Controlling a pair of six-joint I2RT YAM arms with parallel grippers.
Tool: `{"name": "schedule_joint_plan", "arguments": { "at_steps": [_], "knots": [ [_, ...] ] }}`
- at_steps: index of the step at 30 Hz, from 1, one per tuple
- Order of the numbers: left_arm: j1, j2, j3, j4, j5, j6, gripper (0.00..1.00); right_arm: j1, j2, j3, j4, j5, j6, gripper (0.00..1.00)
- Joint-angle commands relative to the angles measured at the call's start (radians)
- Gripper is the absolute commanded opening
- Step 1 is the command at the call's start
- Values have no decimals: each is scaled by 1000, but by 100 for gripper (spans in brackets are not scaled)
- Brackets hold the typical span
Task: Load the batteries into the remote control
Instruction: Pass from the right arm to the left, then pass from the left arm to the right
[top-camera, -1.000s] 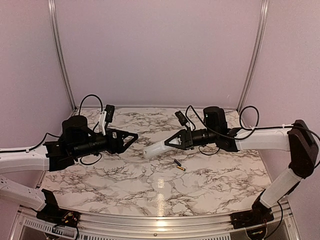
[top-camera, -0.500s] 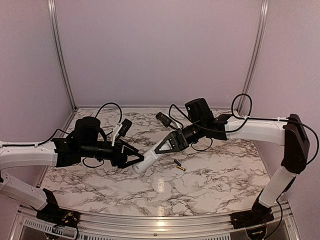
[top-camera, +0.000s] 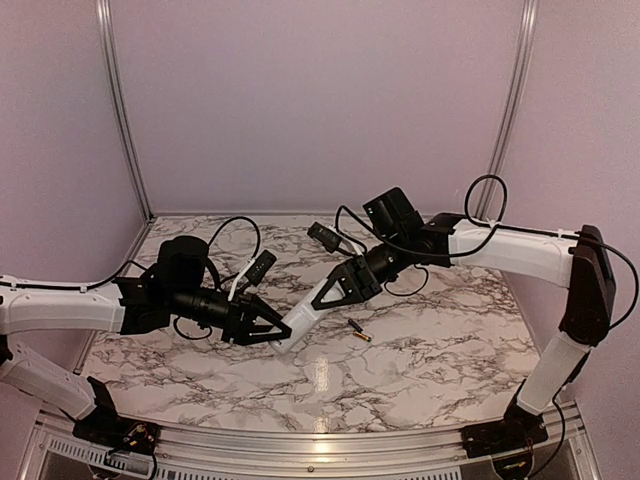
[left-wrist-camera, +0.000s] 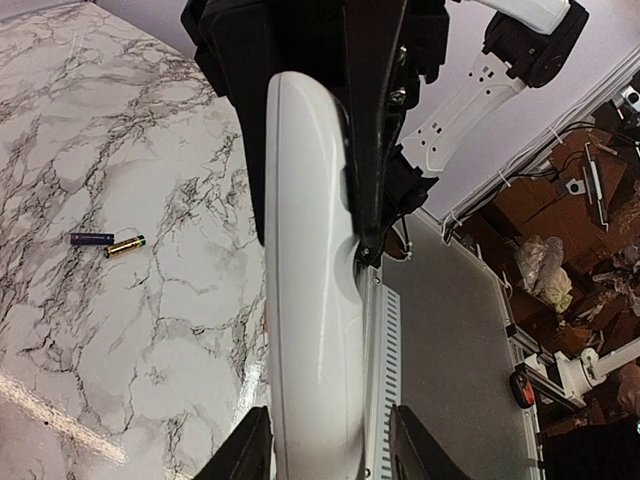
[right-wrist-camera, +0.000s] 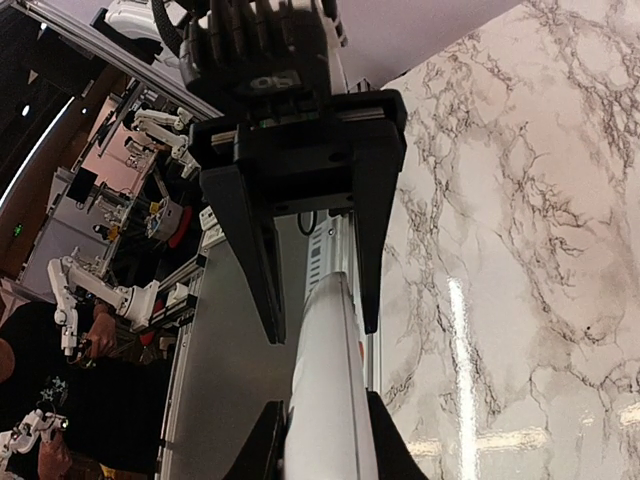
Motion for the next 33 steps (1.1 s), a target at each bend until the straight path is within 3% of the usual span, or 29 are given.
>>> {"name": "schedule_joint_plan", "arguments": {
  "at_steps": [1,7,9,11,12,14,16,19,26,33],
  "knots": [
    [-2,40,41,9,27,-16,39,10,16,62,-43,-24,-47,0],
    [-4,39,23,98,30,-56,13,10,20,82,-54,-28,-59,3],
    [-4,25,1,160,18,-80,9,7,9,80,-24,-20,-35,14],
    [-4,14,-5,191,5,-94,8,-1,-3,64,45,-17,19,48],
    [-4,10,-5,202,-4,-99,7,-10,-11,55,81,-15,48,57],
    [-3,4,-8,235,-28,-118,6,-28,-37,24,177,-10,114,70],
    [-2,-1,-14,281,-49,-150,5,-42,-73,-26,318,15,221,76],
    [-3,-8,-42,401,-88,-211,4,-49,-114,-97,544,49,337,76],
    [-4,6,-72,561,-147,-297,3,-45,-111,-180,822,130,523,65],
    [-4,26,-88,640,-170,-351,2,-28,-80,-196,979,167,627,58]
  ]
}}
